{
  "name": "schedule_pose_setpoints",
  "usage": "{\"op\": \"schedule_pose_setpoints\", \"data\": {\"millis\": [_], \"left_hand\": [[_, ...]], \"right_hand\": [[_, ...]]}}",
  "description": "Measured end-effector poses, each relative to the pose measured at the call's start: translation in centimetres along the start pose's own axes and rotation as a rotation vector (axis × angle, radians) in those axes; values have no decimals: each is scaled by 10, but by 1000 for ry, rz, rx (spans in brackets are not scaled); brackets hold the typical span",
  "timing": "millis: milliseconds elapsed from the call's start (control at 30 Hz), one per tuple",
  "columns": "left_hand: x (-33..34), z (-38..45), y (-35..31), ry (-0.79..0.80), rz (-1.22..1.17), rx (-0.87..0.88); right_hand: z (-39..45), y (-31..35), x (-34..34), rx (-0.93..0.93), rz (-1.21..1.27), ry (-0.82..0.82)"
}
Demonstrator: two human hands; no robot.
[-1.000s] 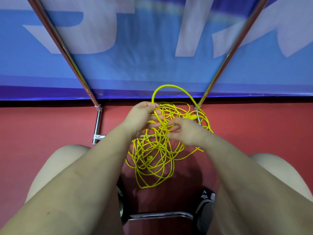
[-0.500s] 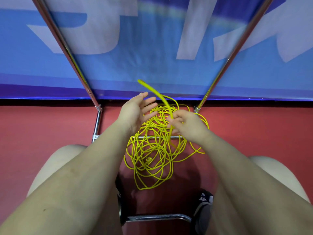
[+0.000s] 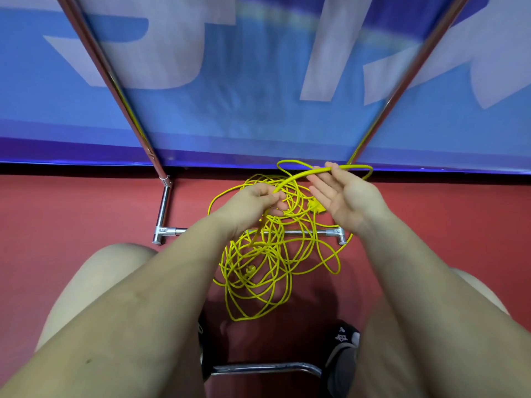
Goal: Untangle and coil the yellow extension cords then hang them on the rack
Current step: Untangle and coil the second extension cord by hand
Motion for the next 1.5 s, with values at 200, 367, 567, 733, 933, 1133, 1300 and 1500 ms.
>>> {"op": "schedule_pose_setpoints", "data": {"millis": [200,367,567,733,933,1133,1300,1500], "left_hand": [[-6,0,-4,-148,-240,-85],[-11,3,-10,-237,-542,-177],[-23,10,-15,-365,-752,-168],[-29,12,-15,-439,-789,-144],[-18,7,-10,-217,-411,-189],[6,-6,5,121,88,-178],[0,-3,8,101,413,161],[-5,-3,-3,-69,92,119]], "right_hand": [[-6,-34,-1,-335,-1250,242],[-6,-61,-6,-385,-1644,418],[-14,-56,1,-283,-1480,499],[-15,-53,3,-213,-1295,491],[-16,-37,9,-133,-934,360],[-5,-12,3,20,-241,40],[4,-3,-5,87,25,-57],[-7,-11,0,-133,-538,170]]}}
Point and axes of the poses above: each hand's wrist, its own z-axis towards the middle knuckle, its own x-axis out of the palm, y = z × x, the point moved 2 cm from there along z, towards the middle knuckle, and after that the axes turned 12 degrees about -y, right-handed, at the moved point
